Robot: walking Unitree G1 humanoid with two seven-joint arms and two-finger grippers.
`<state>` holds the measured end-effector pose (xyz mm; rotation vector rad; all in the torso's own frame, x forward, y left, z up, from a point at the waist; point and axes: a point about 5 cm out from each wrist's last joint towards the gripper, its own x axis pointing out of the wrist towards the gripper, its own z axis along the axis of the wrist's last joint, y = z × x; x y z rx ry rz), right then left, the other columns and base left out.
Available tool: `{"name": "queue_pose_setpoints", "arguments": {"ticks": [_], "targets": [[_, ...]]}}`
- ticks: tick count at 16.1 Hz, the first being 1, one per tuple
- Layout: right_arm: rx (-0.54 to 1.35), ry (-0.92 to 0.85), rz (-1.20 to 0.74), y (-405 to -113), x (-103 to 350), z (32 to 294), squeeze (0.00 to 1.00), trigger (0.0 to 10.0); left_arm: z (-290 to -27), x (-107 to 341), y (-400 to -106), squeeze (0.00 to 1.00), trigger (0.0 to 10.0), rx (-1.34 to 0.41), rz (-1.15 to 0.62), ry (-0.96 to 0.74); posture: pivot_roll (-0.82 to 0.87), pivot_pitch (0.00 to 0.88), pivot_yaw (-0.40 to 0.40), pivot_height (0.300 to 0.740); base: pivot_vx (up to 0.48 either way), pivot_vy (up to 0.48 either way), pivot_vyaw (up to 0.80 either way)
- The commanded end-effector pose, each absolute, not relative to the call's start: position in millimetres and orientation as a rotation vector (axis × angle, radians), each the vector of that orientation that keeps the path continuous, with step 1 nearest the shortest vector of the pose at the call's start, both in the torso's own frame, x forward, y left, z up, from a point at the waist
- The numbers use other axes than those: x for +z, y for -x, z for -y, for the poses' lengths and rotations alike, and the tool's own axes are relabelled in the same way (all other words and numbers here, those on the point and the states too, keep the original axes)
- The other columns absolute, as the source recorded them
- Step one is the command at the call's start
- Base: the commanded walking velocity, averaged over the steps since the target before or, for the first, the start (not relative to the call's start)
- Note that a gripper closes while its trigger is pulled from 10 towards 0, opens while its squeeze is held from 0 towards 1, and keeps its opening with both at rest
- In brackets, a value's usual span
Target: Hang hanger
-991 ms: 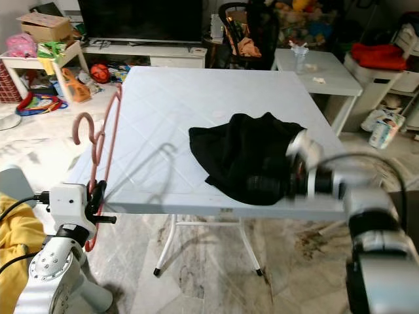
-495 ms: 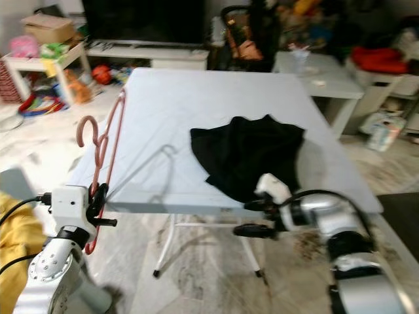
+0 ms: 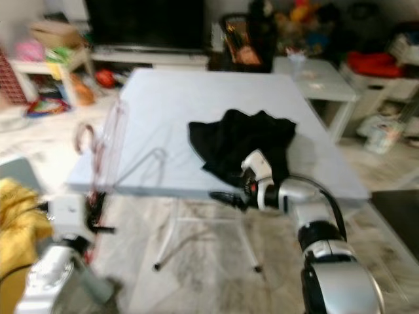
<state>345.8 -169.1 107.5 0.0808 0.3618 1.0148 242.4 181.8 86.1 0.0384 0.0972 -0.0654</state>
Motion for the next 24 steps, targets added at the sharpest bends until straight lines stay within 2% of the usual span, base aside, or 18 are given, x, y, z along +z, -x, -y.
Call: {"name": "queue_pose_setpoints", "arguments": {"ticks": [1,2,7,10,14,17,20,24], "targets": [[1.030,-0.100,-0.311,-351,122,170,1.00,10.0,-183,96,-246,0.00,10.0,-0.065,-0.057,-0.039,0.04,0.000,-0.052,0.740,0.000,0.000,0.00],[1.074,-0.134,-0.299,-352,129,166,1.00,10.0,-183,96,-246,0.00,10.0,-0.071,-0.056,-0.041,0.04,0.000,-0.050,0.740,0.000,0.000,0.00],[1.057,0.068,-0.435,-347,106,157,1.00,10.0,-178,95,-246,0.00,10.0,-0.082,-0.059,-0.033,0.03,0.000,-0.055,0.740,0.000,0.000,0.00],[0.845,0.303,-0.510,-361,106,169,1.00,10.0,-182,94,-242,0.00,10.0,-0.070,-0.066,-0.036,0.04,0.000,-0.068,0.740,0.000,0.000,0.00],[0.680,0.380,-0.498,-375,127,188,1.00,10.0,-182,92,-236,0.00,10.0,-0.053,-0.072,-0.034,0.06,0.000,-0.089,0.740,0.000,0.000,0.00],[0.647,0.439,-0.524,-377,126,189,1.00,10.0,-183,91,-234,0.00,10.0,-0.047,-0.079,-0.035,0.06,0.000,-0.094,0.740,0.000,0.000,0.00],[0.565,0.484,-0.420,-391,137,152,1.00,10.0,-182,93,-238,0.00,10.0,-0.038,-0.075,-0.037,0.05,0.000,-0.107,0.740,0.000,0.000,0.00],[0.553,0.389,-0.228,-397,162,60,1.00,10.0,-174,92,-237,0.00,10.0,-0.031,-0.074,-0.024,0.07,0.000,-0.134,0.740,0.000,0.000,0.00]]}}
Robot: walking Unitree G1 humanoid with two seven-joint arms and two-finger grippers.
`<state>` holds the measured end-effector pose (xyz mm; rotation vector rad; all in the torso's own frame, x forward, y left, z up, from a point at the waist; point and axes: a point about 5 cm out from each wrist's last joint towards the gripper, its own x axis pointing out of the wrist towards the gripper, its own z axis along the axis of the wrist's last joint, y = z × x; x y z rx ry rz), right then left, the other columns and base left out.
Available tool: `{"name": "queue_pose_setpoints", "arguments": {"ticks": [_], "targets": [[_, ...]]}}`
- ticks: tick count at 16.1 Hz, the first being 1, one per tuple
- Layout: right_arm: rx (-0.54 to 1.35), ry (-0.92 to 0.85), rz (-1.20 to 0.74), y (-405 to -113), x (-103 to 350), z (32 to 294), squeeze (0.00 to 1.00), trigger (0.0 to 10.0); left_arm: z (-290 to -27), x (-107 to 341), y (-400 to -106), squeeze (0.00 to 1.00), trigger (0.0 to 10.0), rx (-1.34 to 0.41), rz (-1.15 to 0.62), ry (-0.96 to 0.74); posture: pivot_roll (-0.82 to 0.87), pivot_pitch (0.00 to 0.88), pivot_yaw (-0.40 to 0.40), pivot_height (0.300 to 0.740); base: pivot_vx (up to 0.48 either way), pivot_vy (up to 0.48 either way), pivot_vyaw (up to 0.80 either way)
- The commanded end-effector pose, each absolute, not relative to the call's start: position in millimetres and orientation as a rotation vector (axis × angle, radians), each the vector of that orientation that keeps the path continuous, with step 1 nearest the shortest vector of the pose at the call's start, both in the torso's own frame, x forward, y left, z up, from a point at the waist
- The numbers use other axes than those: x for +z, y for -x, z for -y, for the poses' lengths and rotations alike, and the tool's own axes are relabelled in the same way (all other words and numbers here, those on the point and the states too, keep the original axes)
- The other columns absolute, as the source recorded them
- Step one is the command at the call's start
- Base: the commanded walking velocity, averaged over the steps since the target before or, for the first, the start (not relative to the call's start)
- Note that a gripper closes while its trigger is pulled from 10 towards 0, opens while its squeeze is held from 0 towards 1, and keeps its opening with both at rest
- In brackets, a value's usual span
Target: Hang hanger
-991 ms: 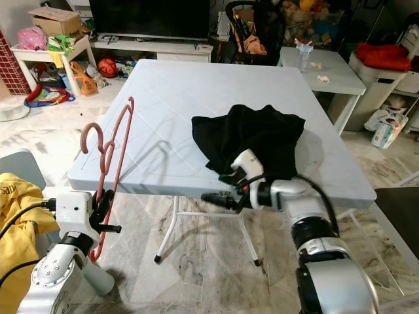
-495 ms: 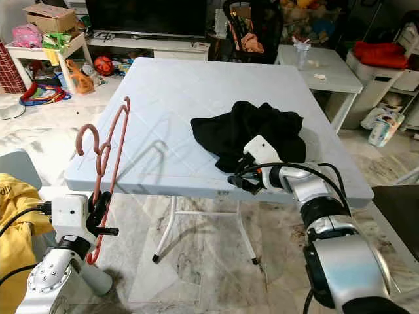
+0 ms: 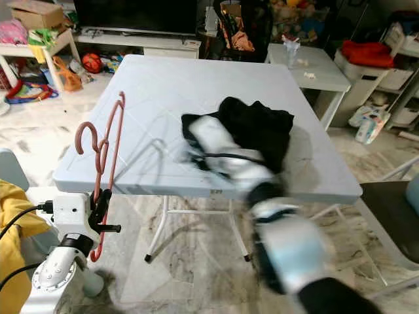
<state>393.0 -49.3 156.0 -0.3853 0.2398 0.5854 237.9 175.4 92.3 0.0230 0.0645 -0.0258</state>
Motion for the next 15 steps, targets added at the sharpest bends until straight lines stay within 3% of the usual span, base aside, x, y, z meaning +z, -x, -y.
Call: {"name": "queue_pose_setpoints", "arguments": {"ticks": [1,5,6,7,9,10,11,12,15], "targets": [[0.554,0.359,-0.190,-396,167,41,1.00,10.0,-174,91,-236,0.00,10.0,-0.025,-0.077,-0.025,0.08,0.000,-0.139,0.740,0.000,0.000,0.00],[0.603,0.111,-0.035,-384,200,-20,0.99,10.0,-183,90,-235,0.00,10.0,0.014,-0.084,-0.041,0.09,0.000,-0.152,0.740,0.000,0.000,0.00],[0.642,0.105,-0.019,-382,204,-28,0.90,10.0,-181,90,-235,0.00,10.0,0.012,-0.082,-0.040,0.09,0.000,-0.152,0.740,0.000,0.000,0.00],[0.675,0.118,-0.032,-381,202,-26,0.72,10.0,-179,90,-235,0.00,10.0,0.006,-0.082,-0.036,0.09,0.000,-0.154,0.740,0.000,0.000,0.00],[0.784,0.217,-0.092,-384,184,0,0.19,10.0,-177,88,-234,0.00,10.0,-0.004,-0.090,-0.027,0.08,0.000,-0.149,0.740,0.000,0.000,0.00],[0.803,0.228,-0.088,-385,183,8,0.20,10.0,-177,88,-234,0.00,10.0,-0.006,-0.092,-0.026,0.07,0.000,-0.143,0.740,0.000,0.000,0.00],[0.802,0.248,-0.085,-391,179,39,0.16,10.0,-177,88,-234,0.00,10.0,-0.010,-0.094,-0.024,0.06,0.000,-0.138,0.740,0.000,0.000,0.00],[0.793,0.270,-0.083,-393,179,55,0.04,10.0,-178,88,-235,0.00,10.0,-0.010,-0.093,-0.023,0.06,0.000,-0.129,0.740,0.000,0.000,0.00],[0.645,0.268,-0.168,-399,175,148,0.00,10.0,-174,103,-238,0.00,10.0,-0.046,-0.039,0.004,0.03,0.000,-0.088,0.740,0.000,0.000,0.00]]}}
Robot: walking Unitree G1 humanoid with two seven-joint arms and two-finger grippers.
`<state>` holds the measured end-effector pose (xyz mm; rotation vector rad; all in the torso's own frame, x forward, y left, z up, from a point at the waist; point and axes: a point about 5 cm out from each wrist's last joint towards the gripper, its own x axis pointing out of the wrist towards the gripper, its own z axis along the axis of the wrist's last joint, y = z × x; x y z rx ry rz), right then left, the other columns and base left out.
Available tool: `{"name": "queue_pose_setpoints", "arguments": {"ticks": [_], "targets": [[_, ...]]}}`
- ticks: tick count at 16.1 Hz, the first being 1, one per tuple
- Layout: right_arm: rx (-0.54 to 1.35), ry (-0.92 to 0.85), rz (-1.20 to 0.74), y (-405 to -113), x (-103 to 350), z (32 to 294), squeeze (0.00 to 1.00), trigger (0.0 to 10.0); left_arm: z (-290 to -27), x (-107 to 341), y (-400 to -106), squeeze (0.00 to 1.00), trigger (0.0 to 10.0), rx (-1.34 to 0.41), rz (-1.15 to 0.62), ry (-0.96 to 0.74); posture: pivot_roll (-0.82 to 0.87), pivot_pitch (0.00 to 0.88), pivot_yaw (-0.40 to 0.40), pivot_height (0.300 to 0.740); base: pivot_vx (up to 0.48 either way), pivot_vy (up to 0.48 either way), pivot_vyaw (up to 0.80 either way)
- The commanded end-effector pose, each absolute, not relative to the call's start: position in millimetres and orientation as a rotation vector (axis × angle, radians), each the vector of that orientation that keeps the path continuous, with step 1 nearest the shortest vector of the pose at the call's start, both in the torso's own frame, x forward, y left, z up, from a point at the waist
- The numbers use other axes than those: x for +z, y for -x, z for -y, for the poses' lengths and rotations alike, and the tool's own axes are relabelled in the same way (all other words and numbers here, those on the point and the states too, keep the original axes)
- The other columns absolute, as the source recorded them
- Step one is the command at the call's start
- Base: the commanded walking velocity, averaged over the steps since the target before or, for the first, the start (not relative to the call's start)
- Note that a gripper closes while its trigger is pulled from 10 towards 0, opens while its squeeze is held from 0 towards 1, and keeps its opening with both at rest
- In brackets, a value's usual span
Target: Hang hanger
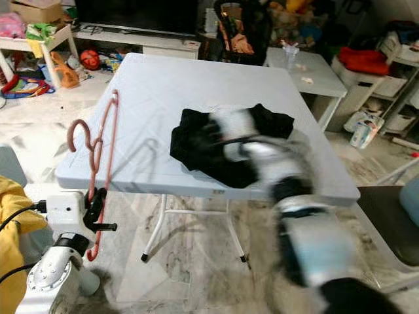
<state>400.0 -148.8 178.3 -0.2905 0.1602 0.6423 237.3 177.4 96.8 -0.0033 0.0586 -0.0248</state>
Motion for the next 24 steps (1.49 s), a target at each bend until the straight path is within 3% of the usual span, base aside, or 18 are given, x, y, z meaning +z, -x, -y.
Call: {"name": "queue_pose_setpoints", "arguments": {"ticks": [1,4,9,12,15,19,24], "targets": [[0.588,0.275,-0.200,-398,171,165,0.00,10.0,-173,107,-239,0.00,10.0,-0.045,-0.028,0.006,0.03,0.000,-0.079,0.740,0.000,0.000,0.00],[0.599,0.314,-0.321,-383,146,194,0.00,10.0,-166,126,-237,0.00,10.0,-0.087,0.013,0.006,0.03,0.000,-0.056,0.740,0.000,0.000,0.00],[0.630,0.316,-0.473,-369,125,213,0.00,10.0,-164,125,-224,0.00,10.0,-0.201,-0.047,-0.006,0.05,0.000,-0.050,0.740,0.000,0.000,0.00],[0.743,0.309,-0.491,-368,112,176,0.00,10.0,-169,120,-219,0.00,10.0,-0.173,-0.079,-0.031,0.07,0.000,-0.052,0.740,0.000,0.000,0.00],[0.738,0.305,-0.481,-370,109,151,0.00,10.0,-167,120,-217,0.00,10.0,-0.197,-0.092,-0.028,0.07,0.000,-0.051,0.740,0.000,0.000,0.00],[0.564,0.261,-0.373,-384,120,99,0.00,10.0,-167,120,-216,0.00,10.0,-0.188,-0.100,-0.035,0.09,0.011,-0.068,0.740,0.000,0.000,0.00],[0.217,0.114,-0.349,-395,136,88,0.00,10.0,-166,119,-214,0.00,10.0,-0.171,-0.105,-0.036,0.10,0.014,-0.085,0.740,0.000,0.000,0.00]]}}
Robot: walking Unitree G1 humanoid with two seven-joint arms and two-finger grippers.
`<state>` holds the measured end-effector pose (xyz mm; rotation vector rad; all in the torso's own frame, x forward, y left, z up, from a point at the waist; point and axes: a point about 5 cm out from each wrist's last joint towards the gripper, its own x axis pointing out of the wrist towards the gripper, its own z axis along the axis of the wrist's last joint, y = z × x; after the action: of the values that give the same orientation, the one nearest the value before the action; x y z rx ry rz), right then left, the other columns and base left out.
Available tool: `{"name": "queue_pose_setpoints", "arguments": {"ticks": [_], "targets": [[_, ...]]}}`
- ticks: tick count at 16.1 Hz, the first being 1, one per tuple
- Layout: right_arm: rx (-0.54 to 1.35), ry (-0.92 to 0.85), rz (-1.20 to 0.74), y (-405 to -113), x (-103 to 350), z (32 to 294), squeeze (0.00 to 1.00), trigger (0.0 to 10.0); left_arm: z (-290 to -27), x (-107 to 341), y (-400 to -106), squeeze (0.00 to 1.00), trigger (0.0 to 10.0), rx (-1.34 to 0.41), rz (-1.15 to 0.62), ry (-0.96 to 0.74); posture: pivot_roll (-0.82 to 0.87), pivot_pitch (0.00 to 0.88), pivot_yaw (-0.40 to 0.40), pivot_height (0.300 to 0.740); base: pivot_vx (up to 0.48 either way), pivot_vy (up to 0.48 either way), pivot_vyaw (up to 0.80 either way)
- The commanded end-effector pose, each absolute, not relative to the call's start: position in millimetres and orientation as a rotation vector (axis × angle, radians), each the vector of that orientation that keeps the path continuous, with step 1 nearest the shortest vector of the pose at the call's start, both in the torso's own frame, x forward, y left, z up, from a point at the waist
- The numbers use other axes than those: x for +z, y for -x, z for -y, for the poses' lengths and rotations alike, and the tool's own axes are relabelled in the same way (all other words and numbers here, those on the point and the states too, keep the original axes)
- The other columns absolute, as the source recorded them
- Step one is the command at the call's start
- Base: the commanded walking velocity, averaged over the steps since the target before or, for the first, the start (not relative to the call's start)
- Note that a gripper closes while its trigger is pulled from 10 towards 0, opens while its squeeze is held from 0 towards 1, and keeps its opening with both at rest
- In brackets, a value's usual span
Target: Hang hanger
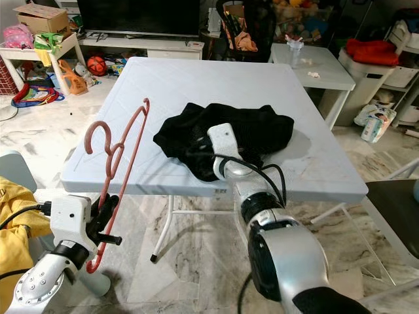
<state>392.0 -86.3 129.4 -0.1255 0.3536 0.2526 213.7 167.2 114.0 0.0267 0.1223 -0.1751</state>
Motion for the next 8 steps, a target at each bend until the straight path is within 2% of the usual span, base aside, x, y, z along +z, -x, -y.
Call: {"name": "queue_pose_setpoints", "arguments": {"ticks": [1,3,5,8], "targets": [[0.199,0.095,-0.339,-397,140,86,0.00,10.0,-166,119,-214,0.00,10.0,-0.168,-0.103,-0.036,0.10,0.014,-0.085,0.740,0.000,0.000,0.00],[0.206,0.061,-0.303,-399,151,73,0.00,10.0,-166,121,-216,0.00,10.0,-0.159,-0.096,-0.037,0.10,0.014,-0.093,0.740,0.000,0.000,0.00],[0.226,0.104,-0.265,-401,154,76,0.00,10.0,-166,121,-217,0.00,10.0,-0.155,-0.092,-0.034,0.10,0.013,-0.096,0.740,0.000,0.000,0.00],[0.191,0.091,-0.210,-403,154,115,0.00,10.0,-163,121,-221,0.00,10.0,-0.157,-0.083,-0.020,0.07,0.009,-0.089,0.740,0.000,0.000,0.00]]}}
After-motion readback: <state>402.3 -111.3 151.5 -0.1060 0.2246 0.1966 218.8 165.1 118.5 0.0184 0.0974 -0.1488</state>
